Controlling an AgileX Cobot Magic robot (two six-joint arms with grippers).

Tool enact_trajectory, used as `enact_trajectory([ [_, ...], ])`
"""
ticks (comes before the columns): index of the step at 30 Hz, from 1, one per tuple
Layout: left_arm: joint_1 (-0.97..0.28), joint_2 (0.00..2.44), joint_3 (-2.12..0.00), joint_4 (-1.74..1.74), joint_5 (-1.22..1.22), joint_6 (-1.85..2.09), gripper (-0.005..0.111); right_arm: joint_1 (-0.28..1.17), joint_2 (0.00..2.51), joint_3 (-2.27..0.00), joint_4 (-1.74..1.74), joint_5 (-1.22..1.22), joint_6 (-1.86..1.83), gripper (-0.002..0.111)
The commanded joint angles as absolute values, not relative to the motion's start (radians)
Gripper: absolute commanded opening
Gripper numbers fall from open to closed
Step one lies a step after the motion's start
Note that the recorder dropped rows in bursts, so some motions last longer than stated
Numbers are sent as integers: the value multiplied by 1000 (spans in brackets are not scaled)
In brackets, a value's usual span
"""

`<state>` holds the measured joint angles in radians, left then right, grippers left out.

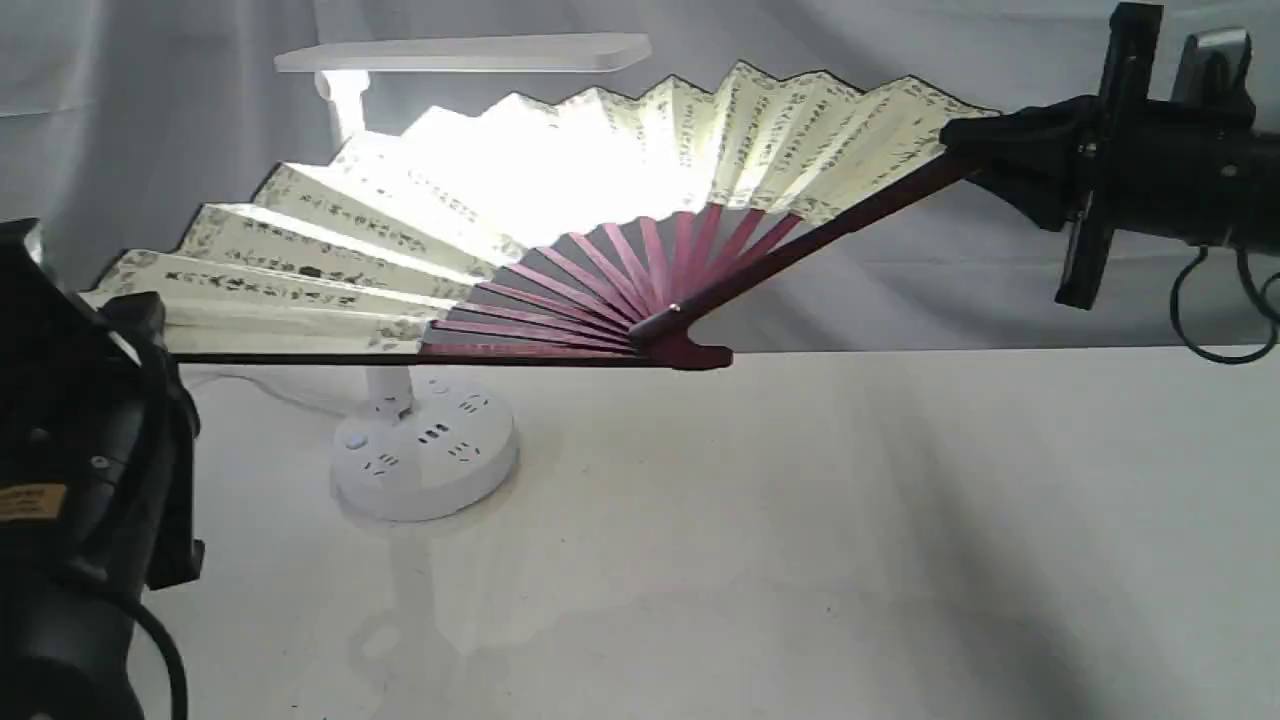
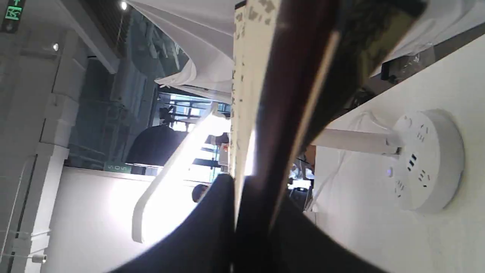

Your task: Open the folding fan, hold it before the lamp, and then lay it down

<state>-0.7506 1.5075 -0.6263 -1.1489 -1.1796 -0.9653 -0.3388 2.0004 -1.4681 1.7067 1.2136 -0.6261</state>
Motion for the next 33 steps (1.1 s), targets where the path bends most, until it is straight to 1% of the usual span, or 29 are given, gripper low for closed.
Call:
enact_trajectory([
  [1, -711, 1467, -632, -1164, -1221, -982, 0, -307, 1991, -1463, 1673, 1221, -664, 0],
  [8, -698, 1453, -632, -1155, -1221, -982, 0, -254, 1991, -1463, 1740, 1221, -668, 0],
  [14, -698, 1446, -617, -1155, -1221, -963, 0, -252, 1991, -1463, 1678, 1221, -664, 0],
  [19, -698, 1426, -587, -1170, -1221, -963, 0, -252, 1991, -1463, 1678, 1221, -656, 0],
  [33, -698, 1394, -586, -1172, -1221, -932, 0, -252, 1991, -1463, 1678, 1221, -654, 0],
])
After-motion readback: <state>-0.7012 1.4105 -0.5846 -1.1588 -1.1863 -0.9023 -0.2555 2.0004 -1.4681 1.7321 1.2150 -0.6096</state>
